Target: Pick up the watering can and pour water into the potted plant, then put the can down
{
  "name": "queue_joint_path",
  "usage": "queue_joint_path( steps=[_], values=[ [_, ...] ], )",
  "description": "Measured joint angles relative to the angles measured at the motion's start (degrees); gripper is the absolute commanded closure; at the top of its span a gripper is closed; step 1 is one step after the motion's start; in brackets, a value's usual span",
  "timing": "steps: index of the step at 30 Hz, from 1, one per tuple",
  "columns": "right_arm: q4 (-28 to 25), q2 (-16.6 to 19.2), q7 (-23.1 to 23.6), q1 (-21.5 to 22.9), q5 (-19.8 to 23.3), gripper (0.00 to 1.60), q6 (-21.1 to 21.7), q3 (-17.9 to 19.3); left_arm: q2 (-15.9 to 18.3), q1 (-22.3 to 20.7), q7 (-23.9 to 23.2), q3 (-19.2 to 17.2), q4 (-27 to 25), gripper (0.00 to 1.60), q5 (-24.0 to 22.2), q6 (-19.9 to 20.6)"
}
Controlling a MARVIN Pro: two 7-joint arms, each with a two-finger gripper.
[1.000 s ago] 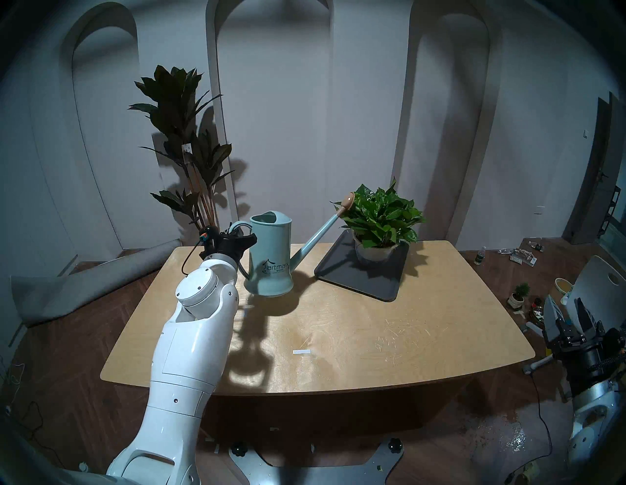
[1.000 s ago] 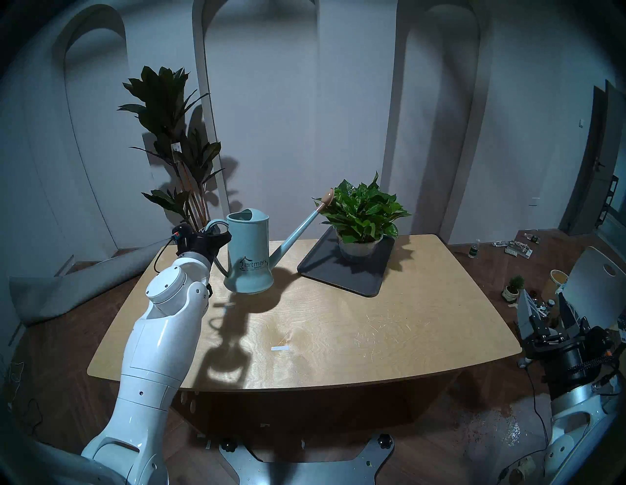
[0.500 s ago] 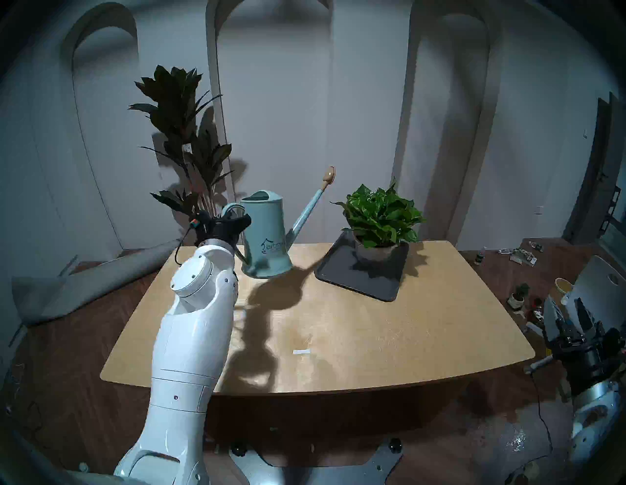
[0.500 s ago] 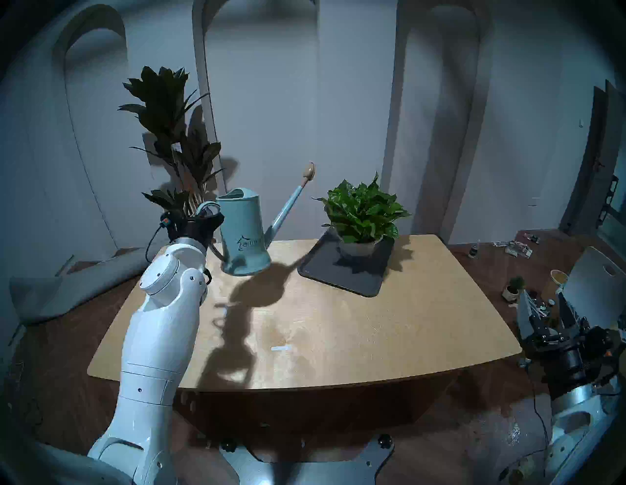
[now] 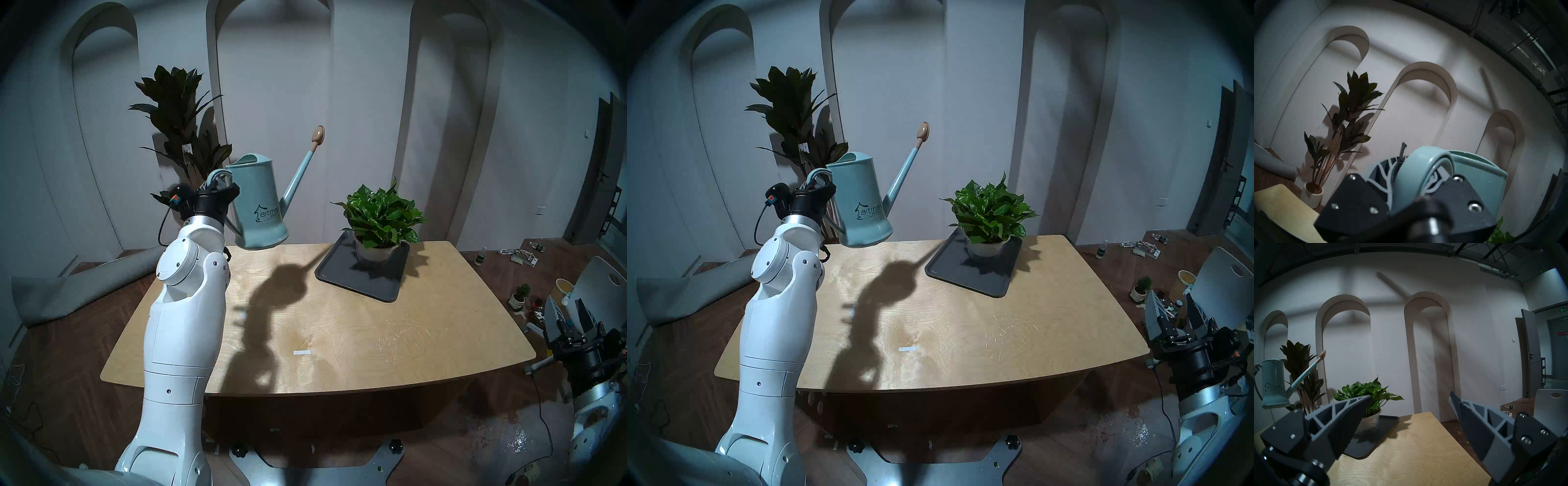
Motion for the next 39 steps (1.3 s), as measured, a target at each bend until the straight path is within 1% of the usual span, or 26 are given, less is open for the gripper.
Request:
queue_joint_path(
  steps=[6, 16, 27, 33, 39],
  values=[
    [-0.01, 0.00, 0.00, 0.00, 0.00, 0.00, 0.00, 0.00, 0.25, -1.07, -0.93, 0.37, -0.12, 1.60, 0.78, -1.31],
    [-0.02, 0.00, 0.01, -0.01, 0.00, 0.00, 0.00, 0.00, 0.36, -3.32, -2.21, 1.98, 1.25, 1.60, 2.72, -3.99],
    [-0.03, 0.00, 0.01, -0.01, 0.00, 0.00, 0.00, 0.00, -0.34, -5.49, -2.46, 3.20, 2.75, 1.60, 4.84, -6.92],
    [-0.03, 0.00, 0.02, -0.01, 0.00, 0.00, 0.00, 0.00, -0.64, -7.19, -2.79, 3.75, 4.12, 1.60, 6.51, -8.76],
    [-0.03, 0.00, 0.03, -0.01, 0.00, 0.00, 0.00, 0.00, 0.00, -8.51, -4.70, 4.40, 6.38, 1.60, 8.04, -11.12]
  ],
)
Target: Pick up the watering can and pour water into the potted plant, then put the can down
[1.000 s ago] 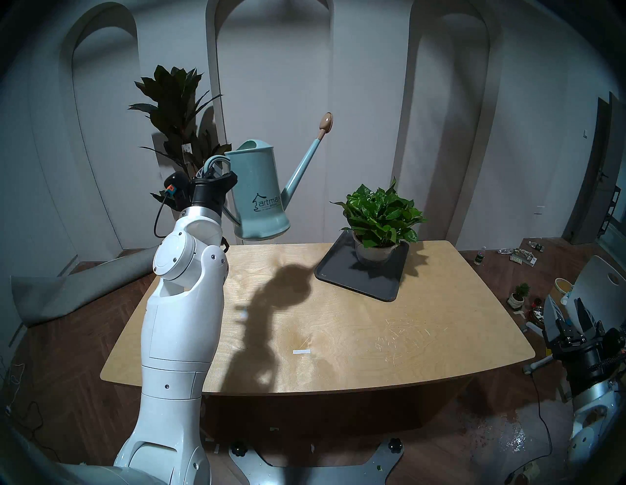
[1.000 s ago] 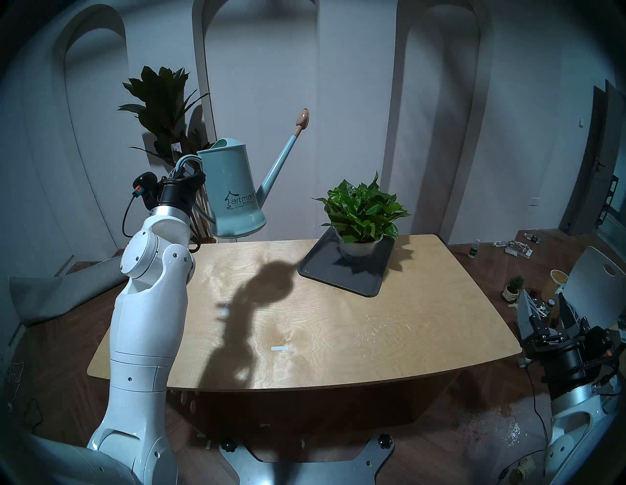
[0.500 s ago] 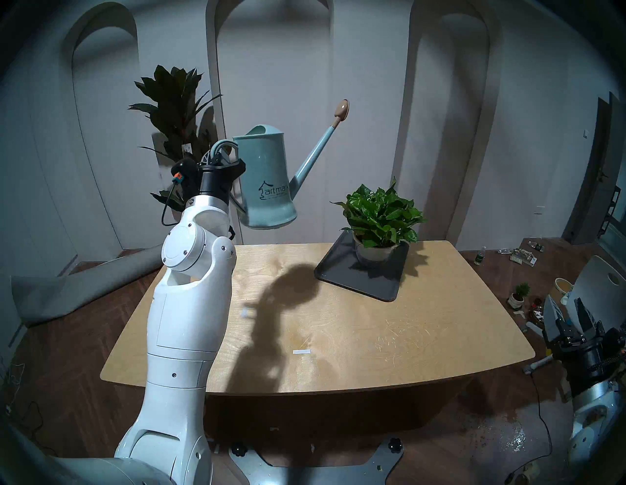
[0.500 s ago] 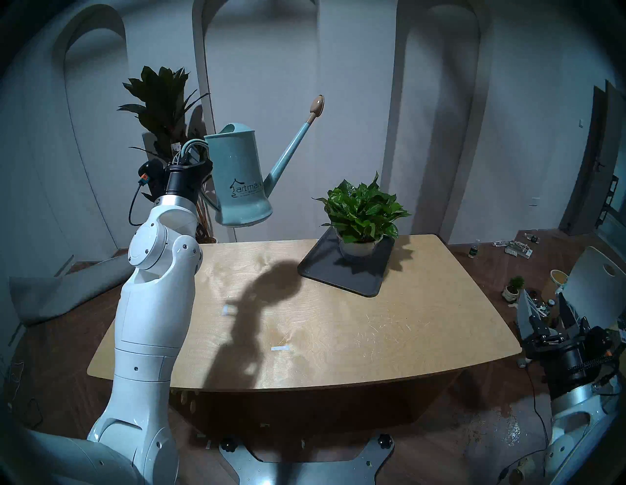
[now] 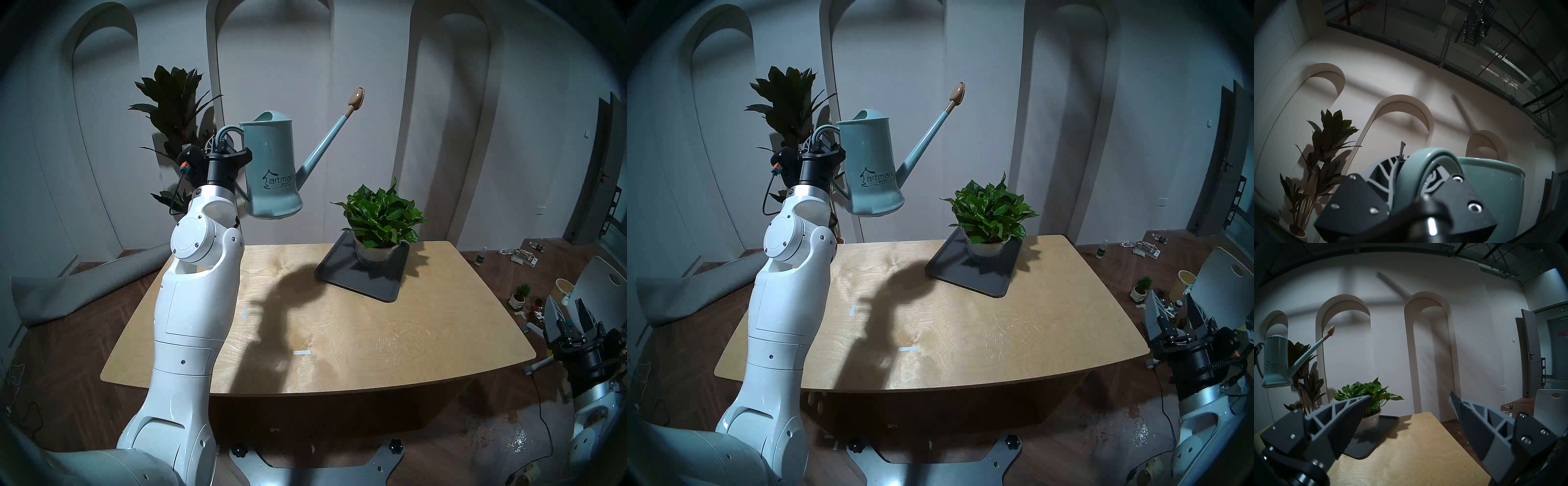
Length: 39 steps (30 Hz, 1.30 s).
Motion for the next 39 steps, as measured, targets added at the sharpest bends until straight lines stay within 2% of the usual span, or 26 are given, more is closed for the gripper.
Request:
queue_joint_path(
  steps=[14, 28, 39],
  values=[
    [0.01, 0.00, 0.01, 0.01, 0.00, 0.00, 0.00, 0.00, 4.26, -3.06, -8.51, -0.40, 7.42, 1.60, 3.46, -5.14],
    [0.02, 0.00, 0.02, 0.01, 0.00, 0.00, 0.00, 0.00, 6.84, -5.69, -13.47, -0.55, 12.99, 1.60, 7.00, -5.63],
    [0.05, 0.00, 0.03, 0.01, 0.00, 0.00, 0.00, 0.00, 7.00, -8.15, -16.13, 1.58, 16.27, 1.60, 11.21, -5.66]
  ],
)
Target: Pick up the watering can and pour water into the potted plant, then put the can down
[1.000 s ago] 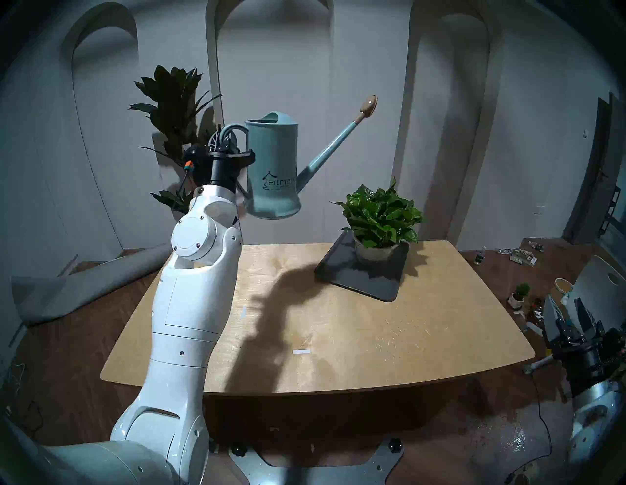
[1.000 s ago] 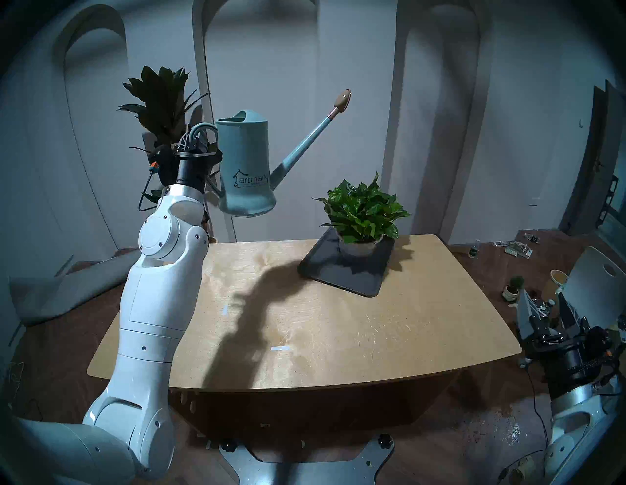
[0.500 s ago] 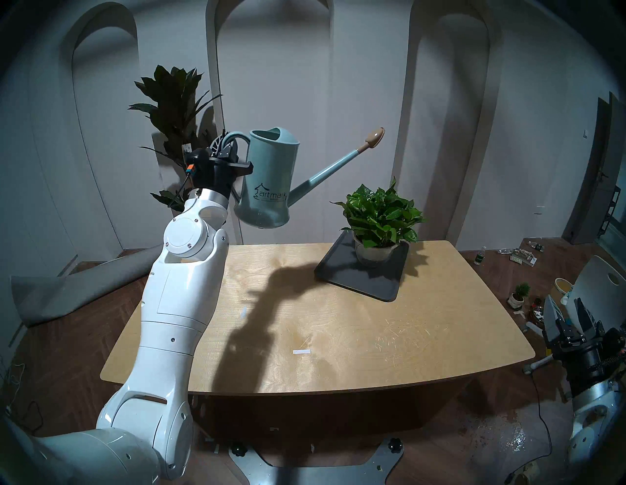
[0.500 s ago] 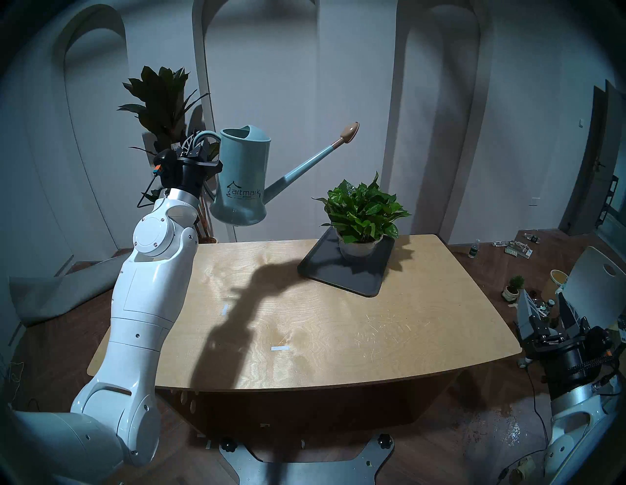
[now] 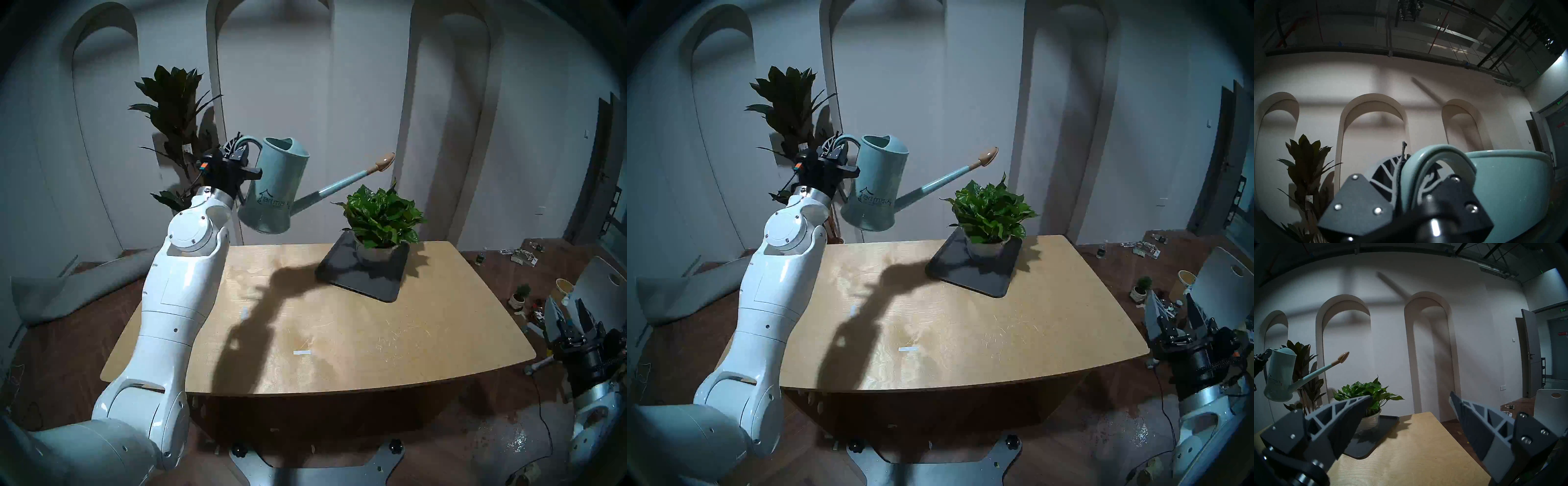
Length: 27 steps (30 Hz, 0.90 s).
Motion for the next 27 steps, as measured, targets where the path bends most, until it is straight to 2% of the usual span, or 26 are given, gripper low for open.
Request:
queue_joint_path(
  steps=[13, 27],
  values=[
    [0.04, 0.00, 0.01, 0.01, 0.00, 0.00, 0.00, 0.00, -1.07, -2.48, -1.44, 0.48, 2.42, 1.60, 4.54, 0.19],
    [0.21, 0.01, 0.02, 0.04, 0.01, 0.00, 0.00, 0.00, -1.84, -5.01, -0.71, 0.20, 4.85, 1.60, 9.36, 1.67]
  ],
)
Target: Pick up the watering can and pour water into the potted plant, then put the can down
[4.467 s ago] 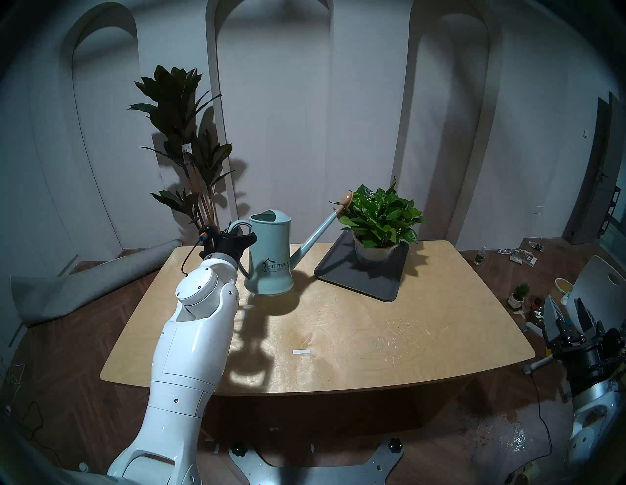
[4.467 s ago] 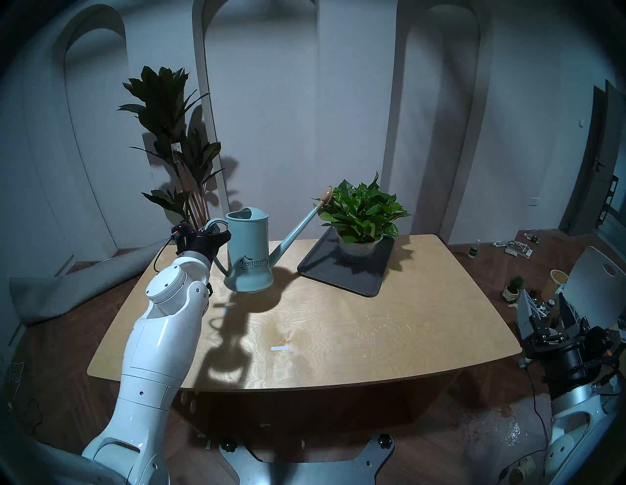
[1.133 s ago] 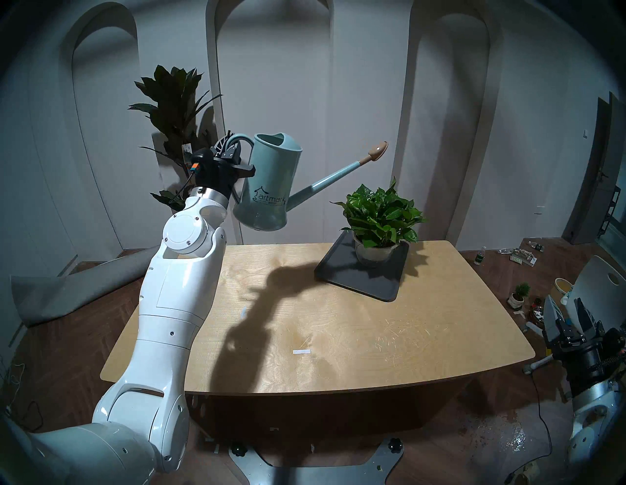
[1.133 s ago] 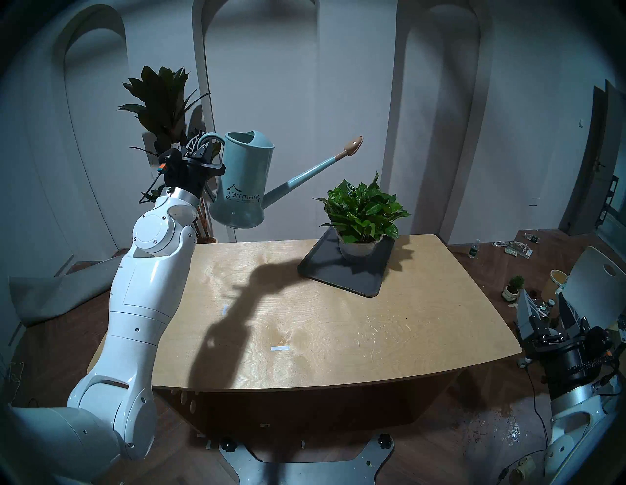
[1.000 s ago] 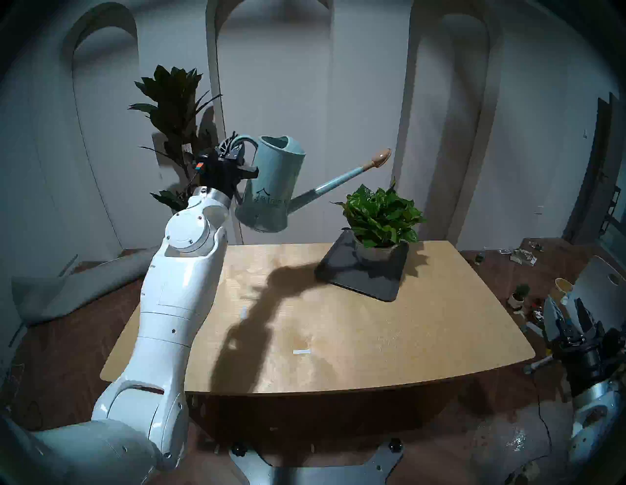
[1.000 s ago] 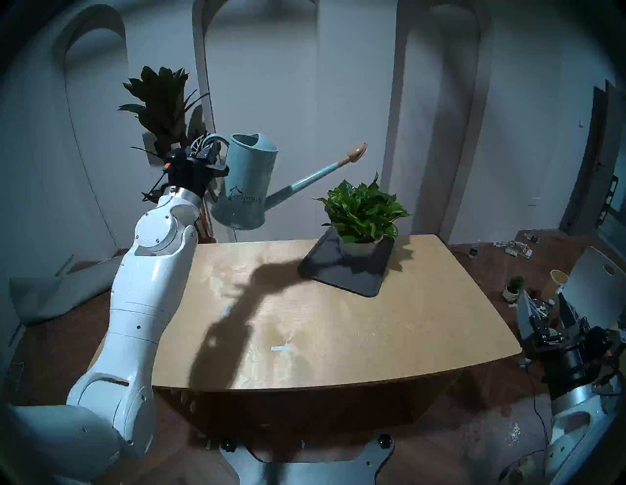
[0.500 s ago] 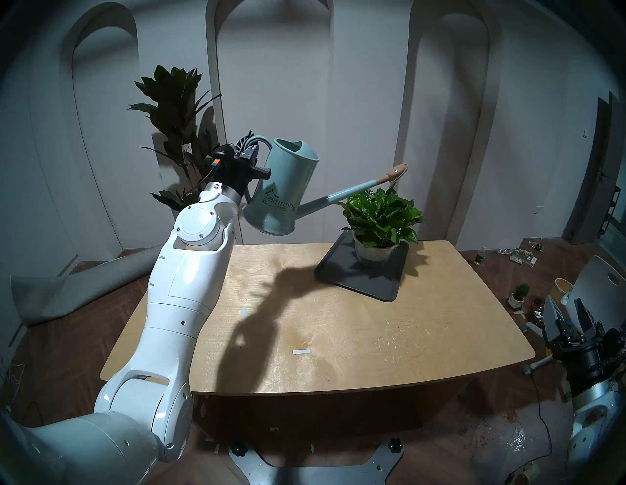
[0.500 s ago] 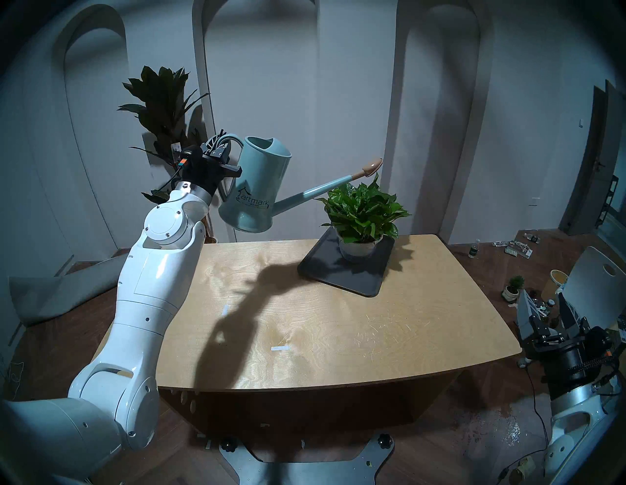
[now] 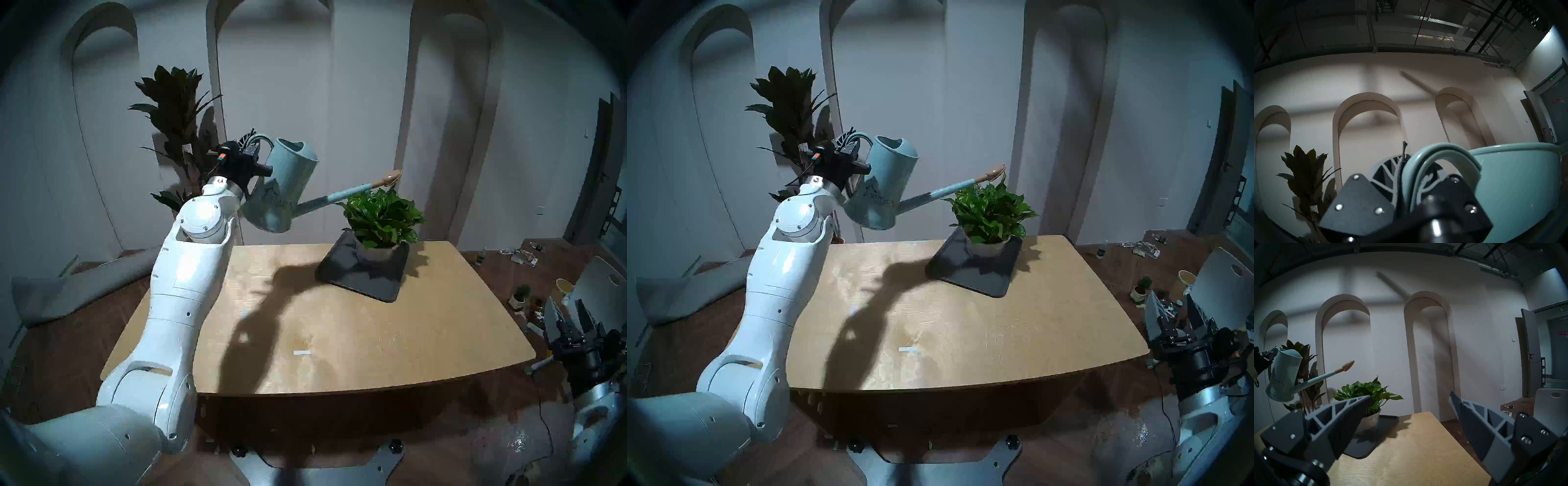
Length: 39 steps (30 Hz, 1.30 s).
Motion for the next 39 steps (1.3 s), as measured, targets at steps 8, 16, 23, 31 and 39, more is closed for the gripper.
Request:
queue_joint_path(
  steps=[8, 16, 23, 31, 39],
  values=[
    [0.14, 0.02, 0.01, 0.05, 0.00, 0.00, 0.00, 0.00, -0.47, -1.43, 0.30, 0.12, 1.62, 1.60, 2.75, 0.89],
    [0.30, 0.04, 0.02, 0.11, 0.01, 0.00, 0.00, -0.01, -1.05, -2.67, 0.46, 0.17, 2.19, 1.60, 5.04, 1.71],
    [0.47, 0.08, 0.02, 0.21, 0.01, 0.00, 0.00, -0.01, -1.53, -3.87, 0.45, 0.24, 2.17, 1.60, 6.93, 2.17],
    [0.62, 0.13, 0.03, 0.36, 0.01, 0.00, 0.00, -0.01, -2.15, -5.24, 0.31, 0.69, 2.11, 1.60, 9.16, 2.47],
    [0.73, 0.20, 0.05, 0.50, 0.01, 0.00, 0.00, -0.01, -2.76, -6.68, 0.26, 1.74, 2.61, 1.60, 11.71, 2.69]
  ],
)
